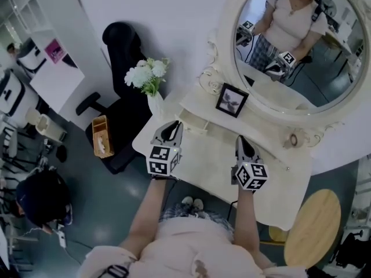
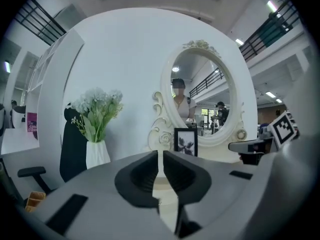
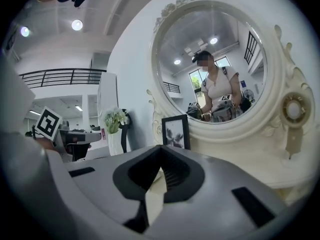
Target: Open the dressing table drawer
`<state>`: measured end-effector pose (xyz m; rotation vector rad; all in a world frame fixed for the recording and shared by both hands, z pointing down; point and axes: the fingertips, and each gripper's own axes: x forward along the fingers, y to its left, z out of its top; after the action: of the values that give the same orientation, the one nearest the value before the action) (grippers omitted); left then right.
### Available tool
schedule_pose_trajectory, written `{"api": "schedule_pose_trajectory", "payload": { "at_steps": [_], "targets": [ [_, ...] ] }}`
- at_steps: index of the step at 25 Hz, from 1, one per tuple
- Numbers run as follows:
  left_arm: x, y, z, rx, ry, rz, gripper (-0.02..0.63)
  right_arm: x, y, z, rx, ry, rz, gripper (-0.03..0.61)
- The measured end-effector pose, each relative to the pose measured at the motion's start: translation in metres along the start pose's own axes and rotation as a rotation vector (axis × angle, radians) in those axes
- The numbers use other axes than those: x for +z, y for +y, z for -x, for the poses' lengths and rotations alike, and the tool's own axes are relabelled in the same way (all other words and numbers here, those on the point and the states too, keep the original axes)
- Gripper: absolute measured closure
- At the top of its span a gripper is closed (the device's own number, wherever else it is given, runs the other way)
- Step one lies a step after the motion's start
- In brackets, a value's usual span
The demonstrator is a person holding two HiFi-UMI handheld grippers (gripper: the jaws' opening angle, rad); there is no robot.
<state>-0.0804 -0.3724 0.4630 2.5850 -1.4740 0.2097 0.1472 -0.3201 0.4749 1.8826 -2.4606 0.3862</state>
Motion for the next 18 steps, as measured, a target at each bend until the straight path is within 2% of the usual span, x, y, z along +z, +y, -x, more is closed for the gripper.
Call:
{"api": "schedule_pose_trajectory", "payload": {
  "at_steps": [8,18],
  "targets": [
    [0.018,0.007,0.014,-0.008,-0.054,0.003,0.586,0.039,-0.007,0.011,-0.021,-0.087,0.028,0.563],
    [0.014,0.016,0.017,-0.005,-0.049,0.024,0.588,0.049,-0.009,0.016,-0.042,-0.099,0.067,0.565]
  ]
}}
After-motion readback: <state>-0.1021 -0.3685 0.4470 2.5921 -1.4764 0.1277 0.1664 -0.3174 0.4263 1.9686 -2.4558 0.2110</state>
